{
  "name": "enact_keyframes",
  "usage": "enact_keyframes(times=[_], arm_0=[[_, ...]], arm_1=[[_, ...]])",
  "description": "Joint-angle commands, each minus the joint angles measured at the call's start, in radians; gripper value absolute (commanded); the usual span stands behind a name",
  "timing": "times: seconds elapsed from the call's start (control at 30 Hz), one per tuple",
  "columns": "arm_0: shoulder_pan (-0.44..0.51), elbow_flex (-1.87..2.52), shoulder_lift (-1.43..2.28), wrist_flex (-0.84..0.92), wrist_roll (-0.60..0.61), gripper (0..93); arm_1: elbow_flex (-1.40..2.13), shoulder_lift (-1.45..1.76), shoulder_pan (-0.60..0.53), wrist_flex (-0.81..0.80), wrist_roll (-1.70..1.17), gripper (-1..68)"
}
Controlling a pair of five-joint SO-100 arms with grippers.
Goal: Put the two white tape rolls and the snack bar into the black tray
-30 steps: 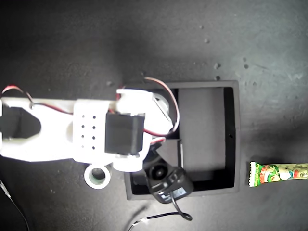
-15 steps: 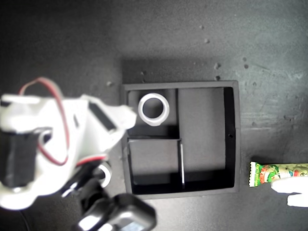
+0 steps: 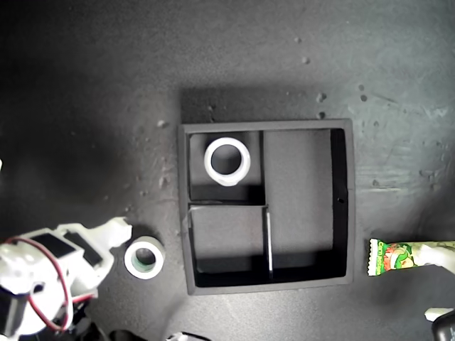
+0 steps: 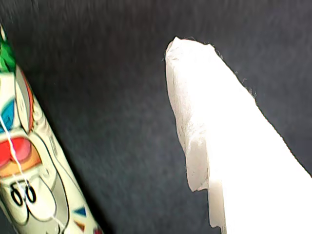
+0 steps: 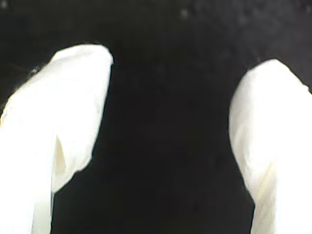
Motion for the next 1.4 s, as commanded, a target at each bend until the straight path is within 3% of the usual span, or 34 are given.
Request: enact_keyframes(times=[0.0, 0.3, 0.53, 1.13, 1.27, 1.37], arm_0=[[0.035, 0.051, -0.008, -0.141, -0.020, 19.7], [0.133, -0.023, -0.126, -0.206, -0.064, 17.4], [0.167, -0.008, -0.178, -0.282, -0.080, 16.8], [0.120, 0.015, -0.293, -0.337, -0.081, 16.0], [0.104, 0.009, -0.348, -0.337, -0.101, 12.1], [0.091, 0.008, -0.370, -0.339, -0.110, 4.3]], arm_1=[[0.018, -0.002, -0.008, 0.032, 0.057, 33.9], [0.110, -0.002, -0.015, 0.028, 0.120, 30.6], [0.169, 0.000, -0.021, -0.040, 0.146, 34.1], [0.209, -0.002, 0.012, -0.133, 0.054, 34.5], [0.272, -0.002, 0.025, -0.212, 0.048, 32.7], [0.287, -0.002, 0.040, -0.215, 0.035, 27.4]])
